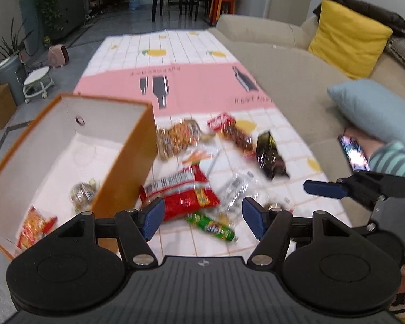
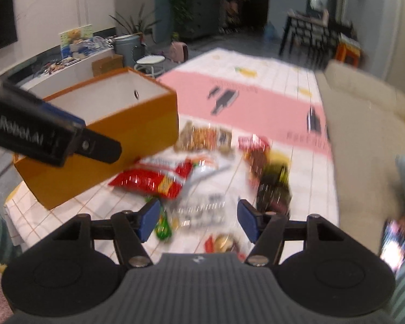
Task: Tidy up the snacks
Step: 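Grasp the red spicy bag with the left tool while the right grasps the chocolate ball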
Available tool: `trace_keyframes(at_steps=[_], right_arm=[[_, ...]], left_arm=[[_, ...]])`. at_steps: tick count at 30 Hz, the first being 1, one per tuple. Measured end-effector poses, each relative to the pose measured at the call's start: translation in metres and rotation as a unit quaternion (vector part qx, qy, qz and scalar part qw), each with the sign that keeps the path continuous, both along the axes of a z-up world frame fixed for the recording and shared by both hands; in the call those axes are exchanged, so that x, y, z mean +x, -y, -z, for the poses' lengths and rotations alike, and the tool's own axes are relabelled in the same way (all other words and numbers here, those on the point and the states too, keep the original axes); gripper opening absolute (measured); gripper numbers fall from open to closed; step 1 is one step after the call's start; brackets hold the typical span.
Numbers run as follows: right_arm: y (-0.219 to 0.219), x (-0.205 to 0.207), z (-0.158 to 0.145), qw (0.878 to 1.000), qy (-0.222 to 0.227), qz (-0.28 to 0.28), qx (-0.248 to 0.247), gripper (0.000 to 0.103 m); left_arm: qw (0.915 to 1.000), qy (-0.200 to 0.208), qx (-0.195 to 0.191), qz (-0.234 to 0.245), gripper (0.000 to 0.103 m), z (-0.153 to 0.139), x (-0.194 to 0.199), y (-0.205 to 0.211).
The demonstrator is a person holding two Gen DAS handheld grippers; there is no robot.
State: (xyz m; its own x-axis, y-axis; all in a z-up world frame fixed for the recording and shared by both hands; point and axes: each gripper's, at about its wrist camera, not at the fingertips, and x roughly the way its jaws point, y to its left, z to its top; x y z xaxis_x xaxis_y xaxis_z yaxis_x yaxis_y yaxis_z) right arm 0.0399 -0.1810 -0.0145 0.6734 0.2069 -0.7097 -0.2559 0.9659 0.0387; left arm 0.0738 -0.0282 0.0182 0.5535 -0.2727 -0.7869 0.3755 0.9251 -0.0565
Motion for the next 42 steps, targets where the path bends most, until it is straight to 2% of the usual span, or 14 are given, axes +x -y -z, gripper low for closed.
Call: trace_keyframes(at_steps=[5, 7, 10, 14, 20, 24, 27, 34, 36, 38, 39, 40, 42], right_arm=[[-0.001, 0.005, 0.025, 1.000, -0.026, 0.001, -0.002, 0.062], [0.000, 0.006, 0.031, 0.999, -0.033, 0.002, 0.000, 0.062], [0.002, 0.013, 0.040, 0.999, -0.044, 0.012, -0.003, 0.065], [0.008, 0.024, 0.056, 0.998, -0.062, 0.016, -0.025, 0.067], [0.010, 0.040, 0.075, 0.995, -0.082, 0.011, -0.052, 0.068], [0.009, 0.046, 0.081, 0.995, -0.091, 0.009, -0.047, 0.067], [0.007, 0.048, 0.082, 0.994, -0.091, 0.004, -0.053, 0.067], [0.003, 0.052, 0.088, 0.993, -0.106, -0.002, -0.054, 0.066], [0.004, 0.052, 0.091, 0.992, -0.114, -0.002, -0.052, 0.065], [0.004, 0.051, 0.093, 0.992, -0.118, 0.000, -0.053, 0.058], [0.004, 0.052, 0.094, 0.991, -0.121, 0.000, -0.055, 0.057], [0.004, 0.052, 0.094, 0.991, -0.120, 0.000, -0.053, 0.055], [0.005, 0.052, 0.094, 0.991, -0.121, 0.002, -0.051, 0.053]], left_arm=[[0.9996, -0.020, 0.020, -0.001, 0.077, 0.031, -0.001, -0.005], [0.9994, -0.016, 0.029, 0.004, 0.077, 0.038, 0.001, -0.005], [0.9974, 0.010, 0.065, 0.031, 0.077, 0.045, 0.002, 0.003], [0.9886, 0.037, 0.126, 0.074, 0.077, 0.063, 0.010, 0.015], [0.9748, 0.052, 0.191, 0.104, 0.077, 0.089, 0.020, 0.023], [0.9597, 0.070, 0.242, 0.124, 0.077, 0.104, 0.023, 0.030], [0.9447, 0.085, 0.283, 0.141, 0.077, 0.114, 0.024, 0.036], [0.9122, 0.121, 0.347, 0.182, 0.076, 0.135, 0.022, 0.045], [0.9063, 0.133, 0.354, 0.187, 0.076, 0.137, 0.022, 0.048], [0.9033, 0.140, 0.358, 0.191, 0.076, 0.139, 0.023, 0.051], [0.9036, 0.140, 0.356, 0.192, 0.072, 0.139, 0.024, 0.052], [0.9051, 0.136, 0.353, 0.194, 0.061, 0.139, 0.025, 0.052], [0.9116, 0.124, 0.339, 0.197, 0.048, 0.137, 0.025, 0.053]])
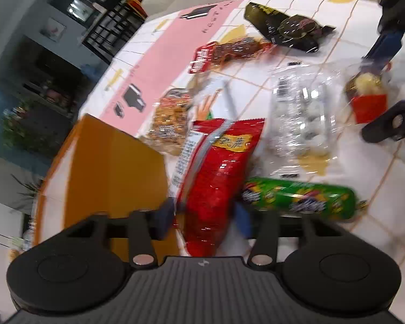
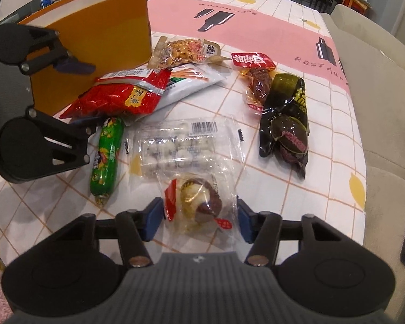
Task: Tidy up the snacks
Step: 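Grasp the red spicy bag with the left tool while the right grasps the chocolate ball, then carry both snacks into the orange box and open both tools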
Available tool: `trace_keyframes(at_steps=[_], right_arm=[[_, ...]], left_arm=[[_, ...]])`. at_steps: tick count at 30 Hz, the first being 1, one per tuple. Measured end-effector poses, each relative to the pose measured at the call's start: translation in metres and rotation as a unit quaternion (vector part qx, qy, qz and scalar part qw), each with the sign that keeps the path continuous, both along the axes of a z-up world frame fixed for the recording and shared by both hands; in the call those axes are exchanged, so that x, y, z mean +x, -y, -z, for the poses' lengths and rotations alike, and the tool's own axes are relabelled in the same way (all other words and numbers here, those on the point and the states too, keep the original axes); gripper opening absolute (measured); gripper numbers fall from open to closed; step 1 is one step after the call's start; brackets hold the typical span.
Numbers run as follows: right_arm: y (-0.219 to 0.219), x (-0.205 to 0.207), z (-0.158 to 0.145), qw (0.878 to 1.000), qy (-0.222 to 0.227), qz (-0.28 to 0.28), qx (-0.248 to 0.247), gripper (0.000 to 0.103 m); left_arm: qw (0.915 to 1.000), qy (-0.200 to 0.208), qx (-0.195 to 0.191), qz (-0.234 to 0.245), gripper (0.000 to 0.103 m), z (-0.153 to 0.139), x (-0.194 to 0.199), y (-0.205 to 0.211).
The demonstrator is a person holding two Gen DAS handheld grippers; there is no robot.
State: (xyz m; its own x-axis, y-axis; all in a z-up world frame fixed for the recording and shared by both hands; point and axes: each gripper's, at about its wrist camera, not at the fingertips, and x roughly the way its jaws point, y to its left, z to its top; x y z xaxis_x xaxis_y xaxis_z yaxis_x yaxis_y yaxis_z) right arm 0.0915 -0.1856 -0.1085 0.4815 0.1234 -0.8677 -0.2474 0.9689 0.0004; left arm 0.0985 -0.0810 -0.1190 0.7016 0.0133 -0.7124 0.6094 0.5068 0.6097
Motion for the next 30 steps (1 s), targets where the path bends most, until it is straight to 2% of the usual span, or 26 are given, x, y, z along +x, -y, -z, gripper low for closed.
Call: trace_keyframes(at_steps=[7, 13, 16, 21, 27, 30], right_arm=[[0.000, -0.001, -0.003, 1.000, 0.004, -0.002, -0.005, 0.047], [-0.001, -0.004, -0.013, 1.000, 0.022, -0.002, -0.004, 0.045], [-0.001, -0.007, -0.017, 1.000, 0.029, -0.002, -0.003, 0.044], [-0.001, -0.012, -0.028, 0.999, 0.047, -0.002, 0.001, 0.044], [0.001, -0.018, -0.039, 0.998, 0.060, 0.001, 0.015, 0.044], [0.000, -0.022, -0.046, 0.997, 0.068, 0.003, 0.023, 0.044]], left_arm=[[0.9993, 0.005, -0.031, -0.022, 0.034, -0.013, -0.006, -0.002], [0.9960, -0.001, -0.074, -0.050, 0.032, -0.037, -0.010, -0.002], [0.9912, -0.013, -0.110, -0.073, 0.031, -0.053, -0.013, -0.005], [0.9760, -0.050, -0.177, -0.117, 0.031, -0.078, -0.014, -0.017], [0.9457, -0.092, -0.266, -0.162, 0.030, -0.107, -0.016, -0.039], [0.9344, -0.099, -0.296, -0.171, 0.030, -0.121, -0.020, -0.047]])
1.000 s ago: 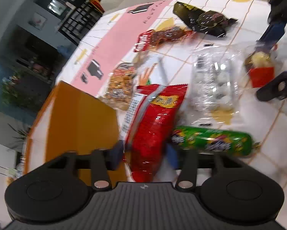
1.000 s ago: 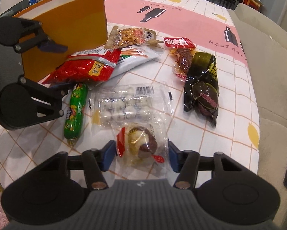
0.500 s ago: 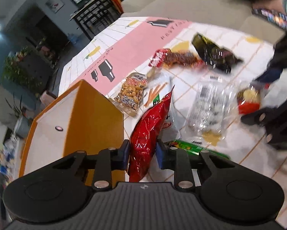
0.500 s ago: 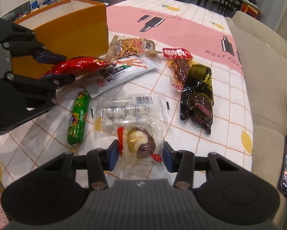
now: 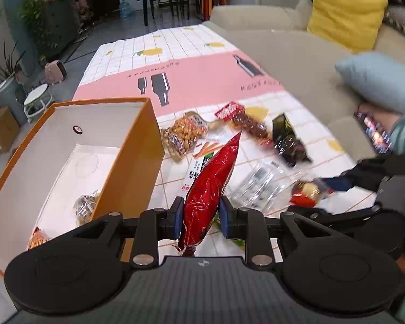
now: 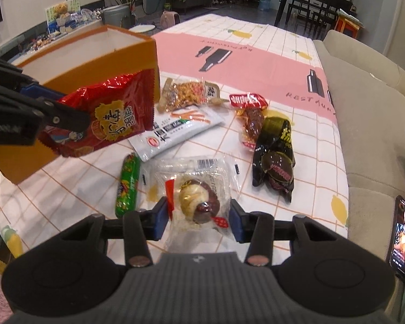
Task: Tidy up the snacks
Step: 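Carry both snacks into the orange box and open both tools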
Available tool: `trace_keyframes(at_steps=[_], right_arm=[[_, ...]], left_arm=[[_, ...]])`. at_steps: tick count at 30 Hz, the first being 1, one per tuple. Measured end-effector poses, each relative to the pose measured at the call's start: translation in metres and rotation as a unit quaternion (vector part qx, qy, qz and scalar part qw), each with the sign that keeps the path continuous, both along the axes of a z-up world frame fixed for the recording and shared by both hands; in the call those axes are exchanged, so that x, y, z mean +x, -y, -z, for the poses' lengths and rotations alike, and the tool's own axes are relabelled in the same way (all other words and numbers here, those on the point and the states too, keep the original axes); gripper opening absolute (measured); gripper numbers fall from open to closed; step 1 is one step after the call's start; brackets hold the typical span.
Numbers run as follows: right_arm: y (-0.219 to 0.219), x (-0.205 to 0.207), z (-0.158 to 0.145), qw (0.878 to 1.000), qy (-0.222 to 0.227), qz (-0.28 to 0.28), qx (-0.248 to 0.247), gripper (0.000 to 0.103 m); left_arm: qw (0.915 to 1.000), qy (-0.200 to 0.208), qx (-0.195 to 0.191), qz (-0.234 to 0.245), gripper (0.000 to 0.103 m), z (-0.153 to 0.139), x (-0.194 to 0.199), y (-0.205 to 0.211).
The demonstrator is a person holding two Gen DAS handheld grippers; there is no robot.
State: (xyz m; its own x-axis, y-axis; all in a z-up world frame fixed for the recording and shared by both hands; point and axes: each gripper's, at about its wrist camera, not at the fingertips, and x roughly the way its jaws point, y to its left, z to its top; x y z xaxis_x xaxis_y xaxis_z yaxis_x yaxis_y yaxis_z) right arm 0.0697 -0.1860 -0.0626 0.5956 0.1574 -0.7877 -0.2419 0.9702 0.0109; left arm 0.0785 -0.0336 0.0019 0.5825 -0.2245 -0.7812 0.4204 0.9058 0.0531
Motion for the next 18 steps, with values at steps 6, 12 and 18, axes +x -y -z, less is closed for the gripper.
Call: trace_keyframes(at_steps=[6, 12, 18], right_arm=[[-0.009, -0.007, -0.027, 0.999, 0.035, -0.012, 0.013, 0.044], [-0.028, -0.001, -0.066, 0.996, 0.075, -0.041, 0.041, 0.044], [-0.063, 0.025, -0.101, 0.989, 0.104, -0.085, 0.063, 0.044]], left_arm=[[0.9989, 0.009, -0.041, -0.020, 0.030, -0.032, -0.007, -0.018], [0.9967, 0.033, -0.065, -0.037, 0.029, -0.067, -0.005, -0.042], [0.9933, 0.045, -0.084, -0.066, 0.029, -0.091, 0.010, -0.074]])
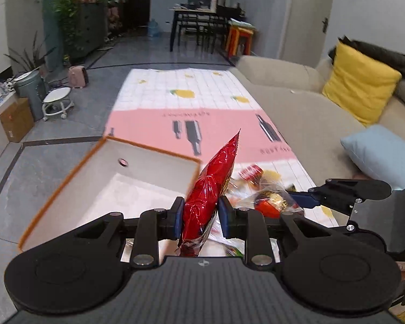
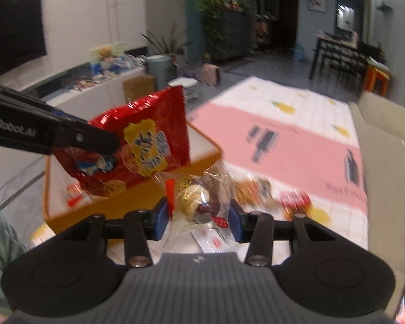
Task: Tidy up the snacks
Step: 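Carry both snacks into the orange box and open both tools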
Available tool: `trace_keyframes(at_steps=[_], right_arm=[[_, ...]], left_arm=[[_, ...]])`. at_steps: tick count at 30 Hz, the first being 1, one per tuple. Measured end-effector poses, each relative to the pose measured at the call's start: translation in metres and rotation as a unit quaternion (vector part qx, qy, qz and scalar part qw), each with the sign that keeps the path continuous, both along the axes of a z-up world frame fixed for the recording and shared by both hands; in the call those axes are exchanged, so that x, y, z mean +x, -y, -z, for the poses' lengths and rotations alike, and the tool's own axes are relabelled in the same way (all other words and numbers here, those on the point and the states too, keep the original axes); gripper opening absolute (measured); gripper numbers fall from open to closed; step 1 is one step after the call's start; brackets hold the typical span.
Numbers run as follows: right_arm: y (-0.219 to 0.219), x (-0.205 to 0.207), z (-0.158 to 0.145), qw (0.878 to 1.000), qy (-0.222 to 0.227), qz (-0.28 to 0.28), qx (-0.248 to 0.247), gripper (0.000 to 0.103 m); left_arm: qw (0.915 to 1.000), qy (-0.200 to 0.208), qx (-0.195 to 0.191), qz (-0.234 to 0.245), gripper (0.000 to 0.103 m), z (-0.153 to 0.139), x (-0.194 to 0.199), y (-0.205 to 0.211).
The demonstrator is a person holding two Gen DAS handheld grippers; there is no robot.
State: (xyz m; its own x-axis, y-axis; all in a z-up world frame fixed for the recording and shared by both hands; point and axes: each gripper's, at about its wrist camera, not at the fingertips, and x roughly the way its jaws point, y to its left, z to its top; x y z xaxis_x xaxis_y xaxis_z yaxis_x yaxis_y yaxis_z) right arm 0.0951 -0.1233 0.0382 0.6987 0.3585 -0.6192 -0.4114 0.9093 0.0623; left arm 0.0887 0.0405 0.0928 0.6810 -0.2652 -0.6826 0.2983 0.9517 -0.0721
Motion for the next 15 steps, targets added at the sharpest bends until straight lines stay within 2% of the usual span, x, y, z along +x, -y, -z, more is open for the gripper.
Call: trace_keyframes(at_steps=[8, 15], right_arm=[[-0.062, 0.050, -0.024, 0.996, 0.021, -0.082, -0.015, 0.043], [-0.106, 0.096, -0.004, 0.987, -0.016, -0.150, -0.058, 0.043]], left_arm=[[0.9986, -0.004, 0.002, -0.052, 0.029, -0.006, 0.032, -0.040], [0.9921, -0.075, -0.013, -0.100, 0.029, 0.030, 0.070, -0.082]])
